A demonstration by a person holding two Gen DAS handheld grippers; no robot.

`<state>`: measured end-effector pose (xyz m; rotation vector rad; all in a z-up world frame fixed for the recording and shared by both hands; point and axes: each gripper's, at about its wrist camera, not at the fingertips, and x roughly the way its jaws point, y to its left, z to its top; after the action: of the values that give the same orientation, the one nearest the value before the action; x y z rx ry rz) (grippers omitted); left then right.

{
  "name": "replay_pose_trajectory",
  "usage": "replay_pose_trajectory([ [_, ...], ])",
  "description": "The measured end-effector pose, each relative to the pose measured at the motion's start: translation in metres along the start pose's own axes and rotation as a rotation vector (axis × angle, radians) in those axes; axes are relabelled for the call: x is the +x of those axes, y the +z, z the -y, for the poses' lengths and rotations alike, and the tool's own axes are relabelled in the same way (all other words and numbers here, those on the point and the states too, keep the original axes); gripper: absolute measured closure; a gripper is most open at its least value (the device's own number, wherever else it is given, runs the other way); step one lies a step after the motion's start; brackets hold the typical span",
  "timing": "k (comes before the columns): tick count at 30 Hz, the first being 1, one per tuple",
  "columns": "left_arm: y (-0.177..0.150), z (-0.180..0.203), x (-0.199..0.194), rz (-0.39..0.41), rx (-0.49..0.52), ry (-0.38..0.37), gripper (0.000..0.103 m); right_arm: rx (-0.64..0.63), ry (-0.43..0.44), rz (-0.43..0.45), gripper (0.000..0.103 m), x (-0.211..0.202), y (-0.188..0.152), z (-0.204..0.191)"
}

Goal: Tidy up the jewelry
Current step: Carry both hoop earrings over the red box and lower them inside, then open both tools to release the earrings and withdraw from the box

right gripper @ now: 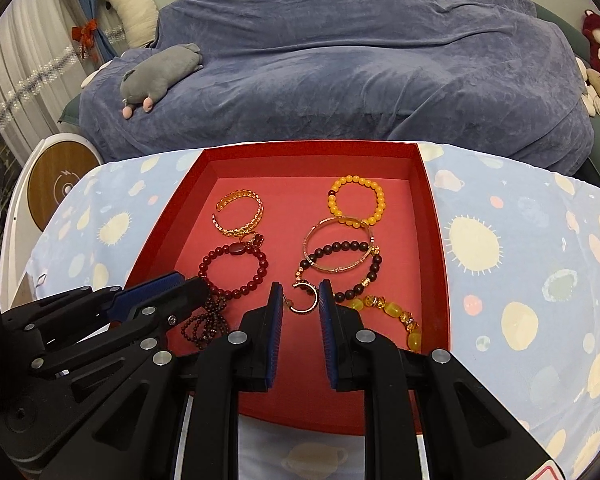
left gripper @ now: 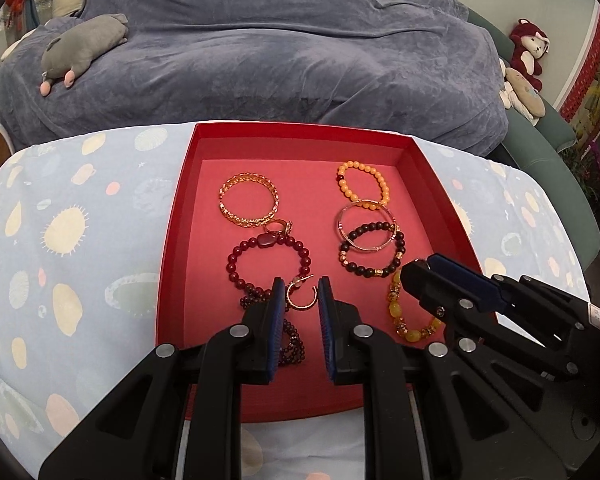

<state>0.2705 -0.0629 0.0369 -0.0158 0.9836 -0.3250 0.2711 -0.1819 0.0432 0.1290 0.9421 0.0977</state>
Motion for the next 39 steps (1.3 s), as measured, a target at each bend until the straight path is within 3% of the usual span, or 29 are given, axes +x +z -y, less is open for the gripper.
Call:
replay_pose_trajectory([
  [8,0.007,-0.004,0.012,-0.005,-0.015,0.007,0.086,0.006,-0.008,-0.001,0.083,0.01,0.004,0.003],
  [14,0.009,-0.003,0.013,-0.001,-0.008,0.035,0.079,0.009,-0.031,-0.004,0.081,0.01,0.003,0.003],
  [19,0.007,-0.006,0.005,0.002,-0.027,0.069,0.059,0.025,-0.048,0.006,0.079,-0.001,0.0,0.007],
  [23,0.004,-0.005,-0.008,0.016,-0.028,0.074,0.055,0.032,-0.07,0.023,0.07,-0.016,-0.003,0.008],
  [39,-0.029,0.01,-0.08,0.077,-0.004,0.107,0.023,0.142,-0.12,0.069,0.044,-0.084,-0.043,0.016],
])
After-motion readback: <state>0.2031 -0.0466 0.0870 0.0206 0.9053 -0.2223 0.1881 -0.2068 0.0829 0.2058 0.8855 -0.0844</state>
